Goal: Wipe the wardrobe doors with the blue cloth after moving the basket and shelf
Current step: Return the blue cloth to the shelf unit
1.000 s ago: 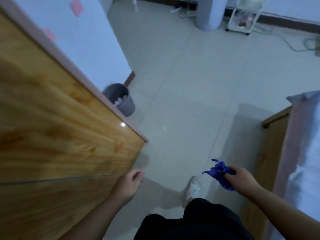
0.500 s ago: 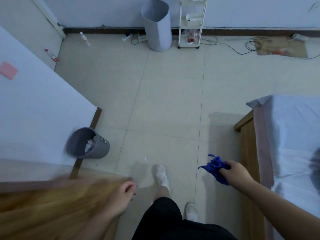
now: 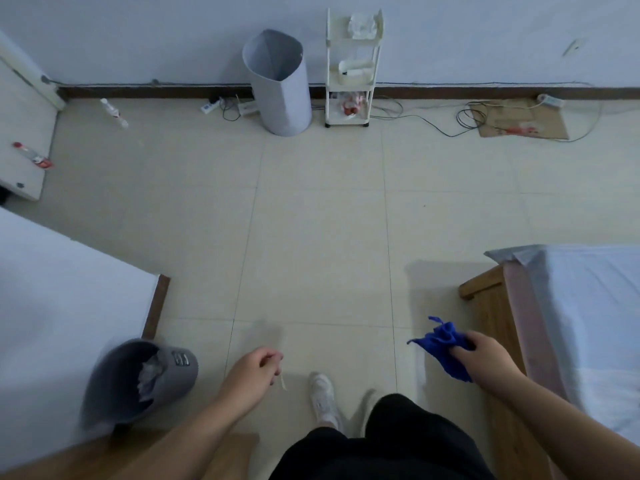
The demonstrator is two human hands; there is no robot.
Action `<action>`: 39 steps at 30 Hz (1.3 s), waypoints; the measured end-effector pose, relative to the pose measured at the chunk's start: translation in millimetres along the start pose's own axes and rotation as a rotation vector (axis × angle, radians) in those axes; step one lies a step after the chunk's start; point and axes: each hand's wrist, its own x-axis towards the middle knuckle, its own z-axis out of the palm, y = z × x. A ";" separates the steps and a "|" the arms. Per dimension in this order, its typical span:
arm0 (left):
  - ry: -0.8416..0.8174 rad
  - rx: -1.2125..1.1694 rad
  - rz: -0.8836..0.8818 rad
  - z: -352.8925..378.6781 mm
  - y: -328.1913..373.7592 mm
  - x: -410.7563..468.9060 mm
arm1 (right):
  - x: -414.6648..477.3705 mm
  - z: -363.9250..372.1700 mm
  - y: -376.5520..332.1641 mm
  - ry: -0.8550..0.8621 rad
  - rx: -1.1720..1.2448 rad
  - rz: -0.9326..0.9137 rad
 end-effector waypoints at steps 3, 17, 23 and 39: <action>0.002 0.060 0.056 -26.0 55.0 40.6 | 15.9 -5.8 11.7 -0.021 -0.038 0.112; 0.009 0.235 0.080 -98.8 252.5 212.6 | 226.1 -127.1 -155.7 -0.079 -0.025 0.059; 0.046 0.160 -0.020 -141.9 285.5 269.5 | 330.9 -185.8 -320.8 -0.039 0.031 -0.072; -0.036 0.318 0.117 -312.7 531.3 555.0 | 494.1 -238.6 -459.4 0.051 0.074 0.195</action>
